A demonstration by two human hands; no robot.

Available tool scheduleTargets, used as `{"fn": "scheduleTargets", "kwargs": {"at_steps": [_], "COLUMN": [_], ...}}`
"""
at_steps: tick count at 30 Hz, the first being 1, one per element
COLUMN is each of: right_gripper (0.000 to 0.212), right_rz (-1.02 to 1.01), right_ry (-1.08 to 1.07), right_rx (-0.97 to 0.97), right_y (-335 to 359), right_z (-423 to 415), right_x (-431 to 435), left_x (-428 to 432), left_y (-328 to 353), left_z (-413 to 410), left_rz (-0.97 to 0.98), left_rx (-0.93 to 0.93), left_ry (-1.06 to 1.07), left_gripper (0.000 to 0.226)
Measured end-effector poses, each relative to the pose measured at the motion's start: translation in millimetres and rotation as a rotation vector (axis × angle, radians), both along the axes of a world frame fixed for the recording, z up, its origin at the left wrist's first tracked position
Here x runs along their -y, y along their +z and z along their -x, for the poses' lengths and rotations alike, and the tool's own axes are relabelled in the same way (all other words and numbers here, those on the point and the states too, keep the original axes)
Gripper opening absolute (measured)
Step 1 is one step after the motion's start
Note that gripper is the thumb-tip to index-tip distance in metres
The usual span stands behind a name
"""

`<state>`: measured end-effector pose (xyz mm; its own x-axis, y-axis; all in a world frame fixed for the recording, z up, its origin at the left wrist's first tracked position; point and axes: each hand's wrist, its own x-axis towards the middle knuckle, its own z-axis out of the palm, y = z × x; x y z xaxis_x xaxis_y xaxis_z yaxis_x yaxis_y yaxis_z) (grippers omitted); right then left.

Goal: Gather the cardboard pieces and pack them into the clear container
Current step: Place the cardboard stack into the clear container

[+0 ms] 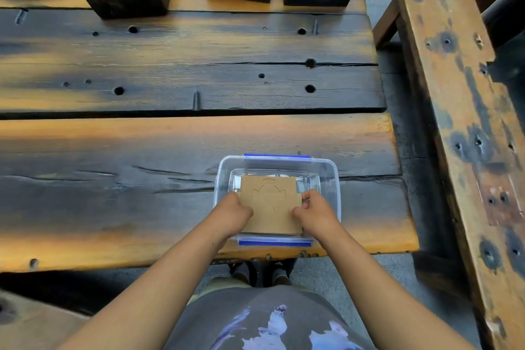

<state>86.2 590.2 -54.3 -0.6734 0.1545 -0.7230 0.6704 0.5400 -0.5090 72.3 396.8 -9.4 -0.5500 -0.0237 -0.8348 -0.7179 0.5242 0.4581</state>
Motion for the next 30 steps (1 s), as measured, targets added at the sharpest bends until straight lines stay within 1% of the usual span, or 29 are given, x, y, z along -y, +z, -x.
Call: {"fn": "scheduleTargets", "kwargs": {"at_steps": [5, 8, 10, 13, 17, 20, 25, 30], "right_gripper": [0.017, 0.026, 0.029, 0.035, 0.023, 0.022, 0.017, 0.015], "right_rz": [0.004, -0.024, -0.055, -0.102, -0.112, -0.092, -0.098, -0.094], "right_ry": [-0.028, -0.035, -0.023, 0.03, 0.109, 0.112, 0.135, 0.123], "right_rx": [-0.004, -0.001, -0.01, -0.046, -0.048, -0.035, -0.05, -0.044], "right_y": [0, 1, 2, 3, 7, 8, 8, 9], "right_z": [0, -1, -2, -2, -3, -2, 13, 32], "right_x": [1, 2, 3, 4, 8, 7, 7, 10], "left_x": [-2, -3, -4, -5, -5, -4, -2, 2], "left_y": [-5, -9, -11, -14, -16, -15, -14, -13], "left_z": [-1, -2, -3, -3, -3, -3, 2, 13], "left_rz": [-0.024, -0.045, -0.055, -0.061, -0.047, -0.04, -0.029, 0.002], "left_rx": [-0.005, -0.009, -0.023, -0.035, -0.024, -0.03, -0.071, -0.09], "left_ry": [0.075, 0.134, 0.164, 0.198, 0.202, 0.228, 0.268, 0.25], "left_gripper": [0.028, 0.022, 0.017, 0.018, 0.023, 0.029, 0.029, 0.027]}}
